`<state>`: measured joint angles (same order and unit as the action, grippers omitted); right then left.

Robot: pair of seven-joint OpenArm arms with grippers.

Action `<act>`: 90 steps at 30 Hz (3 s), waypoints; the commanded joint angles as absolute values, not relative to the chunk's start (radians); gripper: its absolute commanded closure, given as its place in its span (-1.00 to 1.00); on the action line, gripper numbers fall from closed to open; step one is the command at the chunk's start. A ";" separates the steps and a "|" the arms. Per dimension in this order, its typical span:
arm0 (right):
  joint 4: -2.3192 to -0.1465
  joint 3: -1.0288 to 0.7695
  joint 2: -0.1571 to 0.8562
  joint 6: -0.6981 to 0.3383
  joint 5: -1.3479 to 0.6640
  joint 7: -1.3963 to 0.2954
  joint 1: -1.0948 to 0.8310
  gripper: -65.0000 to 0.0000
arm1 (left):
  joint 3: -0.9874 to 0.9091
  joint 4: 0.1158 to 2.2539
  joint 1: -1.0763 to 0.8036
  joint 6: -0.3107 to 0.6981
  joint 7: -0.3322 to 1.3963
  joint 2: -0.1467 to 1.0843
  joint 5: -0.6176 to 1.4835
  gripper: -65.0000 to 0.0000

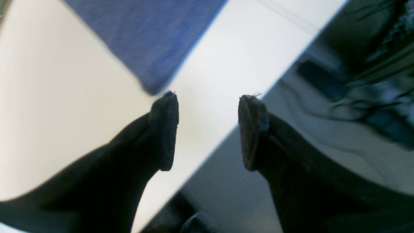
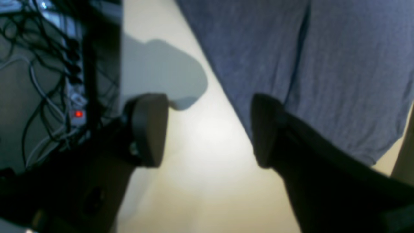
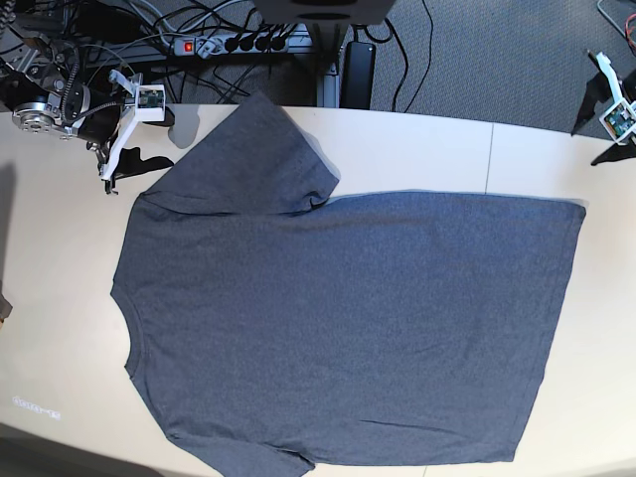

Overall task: Fold the T-shirt properly
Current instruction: 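Move both grippers down toward the shoulder corners of the grey T-shirt, then grasp the shirt at the sleeve seams with both grippers, then lift and pull the shirt's collar side toward the hem with both grippers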

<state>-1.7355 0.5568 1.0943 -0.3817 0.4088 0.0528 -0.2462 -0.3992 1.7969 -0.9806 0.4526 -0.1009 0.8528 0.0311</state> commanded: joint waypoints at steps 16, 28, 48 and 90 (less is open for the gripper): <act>-1.658 0.784 1.044 -0.431 0.438 0.048 -0.096 -0.25 | -0.208 1.804 -0.936 0.245 -0.078 1.016 -0.141 -0.02; -1.559 0.801 0.994 -0.431 0.438 0.048 -0.056 -0.25 | 0.010 1.684 -0.712 0.216 -0.064 1.081 -0.228 -0.02; -1.546 0.801 0.994 -0.430 0.415 0.049 -0.056 -0.25 | 0.419 1.470 -0.334 0.186 -0.066 1.081 -0.312 -0.01; -1.506 0.801 0.961 -0.431 0.367 0.049 -0.056 1.00 | 0.716 1.276 -0.072 0.195 -0.123 1.025 -0.281 1.00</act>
